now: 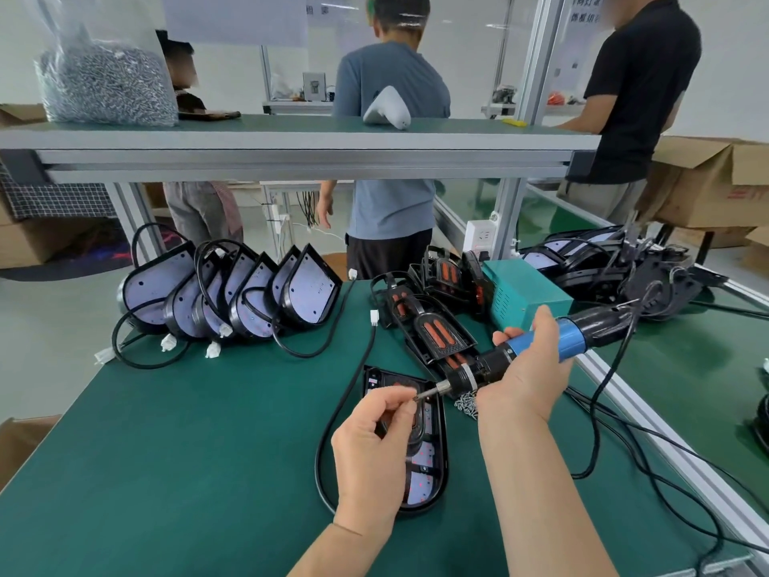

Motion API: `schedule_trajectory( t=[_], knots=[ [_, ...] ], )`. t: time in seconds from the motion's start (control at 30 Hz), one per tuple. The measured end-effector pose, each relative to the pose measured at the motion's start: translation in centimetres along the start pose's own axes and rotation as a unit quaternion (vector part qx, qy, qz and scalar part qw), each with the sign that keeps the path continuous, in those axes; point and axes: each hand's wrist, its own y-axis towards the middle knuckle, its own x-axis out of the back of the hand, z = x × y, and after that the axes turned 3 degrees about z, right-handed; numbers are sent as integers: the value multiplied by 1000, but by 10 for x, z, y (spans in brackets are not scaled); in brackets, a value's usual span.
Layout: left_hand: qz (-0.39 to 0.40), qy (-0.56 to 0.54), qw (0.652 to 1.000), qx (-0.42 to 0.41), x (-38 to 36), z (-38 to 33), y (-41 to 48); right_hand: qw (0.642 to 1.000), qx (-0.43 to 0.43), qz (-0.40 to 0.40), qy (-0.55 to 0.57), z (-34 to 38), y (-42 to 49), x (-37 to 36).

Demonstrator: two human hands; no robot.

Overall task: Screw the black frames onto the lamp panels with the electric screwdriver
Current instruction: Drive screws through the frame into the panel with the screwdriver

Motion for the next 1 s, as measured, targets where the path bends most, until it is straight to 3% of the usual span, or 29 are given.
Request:
schedule_trajectory(
  t=[0.3,0.37,0.47,0.5,0.57,0.67,0.83,1.0],
  knots=[
    [32,-67,997,27,5,5,5,1000,14,21,14,6,0,-2],
    [29,-36,999,11,9,8,4,999,20,30,18,7,0,-3],
    [-26,93,995,-32,23,18,8,998,38,51,10,7,-3,-5],
    [-41,124,991,-22,30,23,13,997,50,62,1,6,-4,-6],
    [-26,148,985,81,42,31,27,993,75,94,-19,2,-8,-8],
    [70,186,955,221,47,42,51,982,99,148,-58,-8,-16,-10],
    [176,184,928,272,38,46,68,966,116,204,-105,-29,-29,-12],
    [170,162,928,289,32,48,69,959,115,232,-113,-44,-37,-14]
  ],
)
